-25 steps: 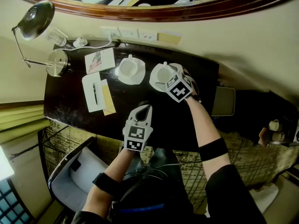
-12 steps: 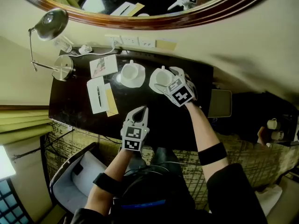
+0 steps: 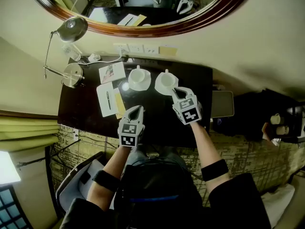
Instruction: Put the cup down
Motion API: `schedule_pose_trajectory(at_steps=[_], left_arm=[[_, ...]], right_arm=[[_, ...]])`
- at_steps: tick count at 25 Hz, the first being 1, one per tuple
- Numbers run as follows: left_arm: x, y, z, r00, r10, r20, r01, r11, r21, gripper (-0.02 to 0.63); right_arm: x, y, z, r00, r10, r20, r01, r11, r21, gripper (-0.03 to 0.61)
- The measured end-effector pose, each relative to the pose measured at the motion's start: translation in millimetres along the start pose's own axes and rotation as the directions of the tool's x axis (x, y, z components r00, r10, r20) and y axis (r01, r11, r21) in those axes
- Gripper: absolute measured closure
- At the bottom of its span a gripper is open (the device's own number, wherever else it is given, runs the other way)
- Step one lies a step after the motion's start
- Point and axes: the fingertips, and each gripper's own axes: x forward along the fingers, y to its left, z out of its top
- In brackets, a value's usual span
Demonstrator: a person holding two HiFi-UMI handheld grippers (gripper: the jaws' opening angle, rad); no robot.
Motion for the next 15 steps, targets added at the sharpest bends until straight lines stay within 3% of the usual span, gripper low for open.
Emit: schedule_pose_trajectory(at_steps=[4,15], left_arm=[[-13,16,5,1.000,-0.004,0.013,0.004,1.000,0.025,0.611],[-43,51,7,0.999,-0.033,0.028,0.032,0.999,0.029,0.611]], right_arm=[[-16,8,-22,0.999,-0.045,-0.004,0.045,0.998,0.053,0.575],[-46,35,-43,0.984,-0.164,0.072,0.138,0.949,0.284,0.576]])
